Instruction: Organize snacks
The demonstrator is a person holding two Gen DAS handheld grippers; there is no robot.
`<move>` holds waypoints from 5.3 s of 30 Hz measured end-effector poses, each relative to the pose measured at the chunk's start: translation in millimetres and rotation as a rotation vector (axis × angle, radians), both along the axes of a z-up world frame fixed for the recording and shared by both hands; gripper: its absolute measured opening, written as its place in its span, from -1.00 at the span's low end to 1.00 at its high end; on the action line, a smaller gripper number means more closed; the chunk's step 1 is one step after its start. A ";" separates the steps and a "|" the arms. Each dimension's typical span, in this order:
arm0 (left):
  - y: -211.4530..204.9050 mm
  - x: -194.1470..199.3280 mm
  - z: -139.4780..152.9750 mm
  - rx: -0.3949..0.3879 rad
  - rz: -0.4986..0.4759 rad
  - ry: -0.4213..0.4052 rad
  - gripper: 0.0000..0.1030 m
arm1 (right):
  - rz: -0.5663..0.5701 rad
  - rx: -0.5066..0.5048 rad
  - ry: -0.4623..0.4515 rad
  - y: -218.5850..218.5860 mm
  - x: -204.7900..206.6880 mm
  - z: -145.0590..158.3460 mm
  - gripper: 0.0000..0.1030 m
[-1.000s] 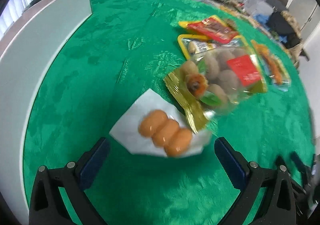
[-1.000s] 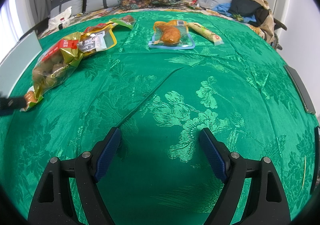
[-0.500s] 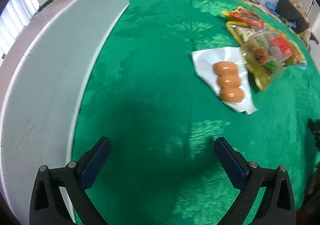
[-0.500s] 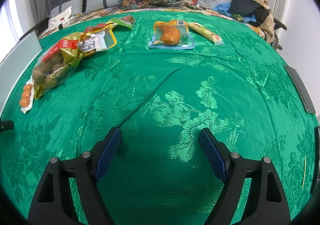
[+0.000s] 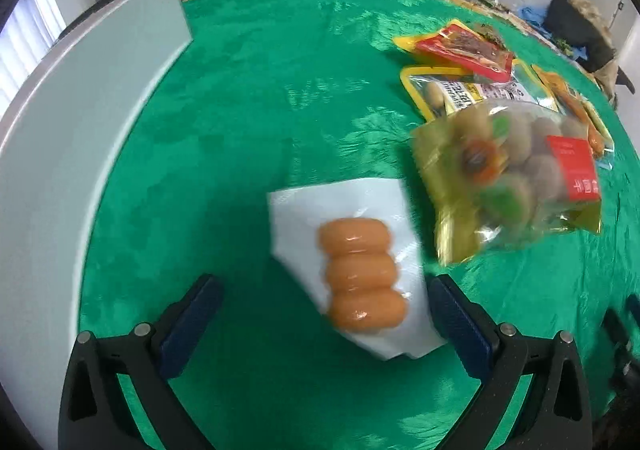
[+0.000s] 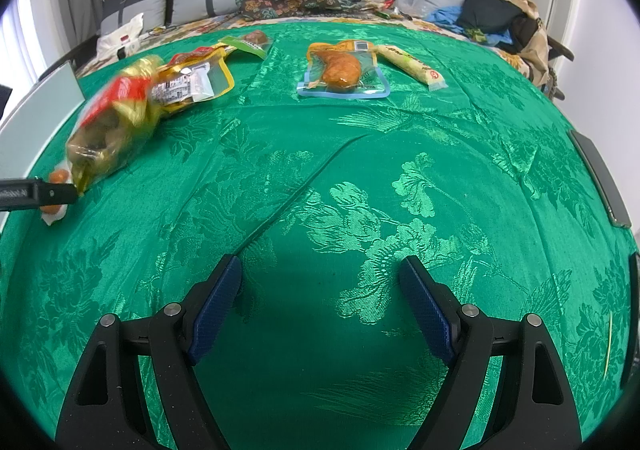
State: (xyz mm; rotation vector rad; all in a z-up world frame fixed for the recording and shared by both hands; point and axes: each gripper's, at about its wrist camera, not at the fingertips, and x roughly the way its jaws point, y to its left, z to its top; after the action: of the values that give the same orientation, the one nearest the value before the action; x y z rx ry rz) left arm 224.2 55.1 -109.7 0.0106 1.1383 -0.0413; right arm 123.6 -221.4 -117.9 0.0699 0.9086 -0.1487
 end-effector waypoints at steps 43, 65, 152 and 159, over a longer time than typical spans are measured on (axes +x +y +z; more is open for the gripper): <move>52.2 -11.7 -2.4 -0.013 -0.111 -0.168 1.00 | -0.004 0.171 -0.022 -53.1 32.3 22.8 0.61; 53.6 -13.3 -2.1 -0.018 -0.114 -0.169 1.00 | -0.054 0.057 0.268 -71.0 211.8 11.2 0.17; 15.7 -59.0 -9.1 -0.013 -0.136 -0.182 1.00 | -0.005 -0.011 -0.028 6.1 -24.3 -0.5 0.39; 16.5 -59.3 -8.1 -0.018 -0.138 -0.190 1.00 | -0.007 -0.017 -0.029 8.8 -25.8 -2.4 0.40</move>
State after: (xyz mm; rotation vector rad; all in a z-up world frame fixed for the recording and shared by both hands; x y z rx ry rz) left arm 165.0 71.6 -117.8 0.0760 0.9458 -0.1699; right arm 97.8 -212.6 -120.3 0.0592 0.8782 -0.1619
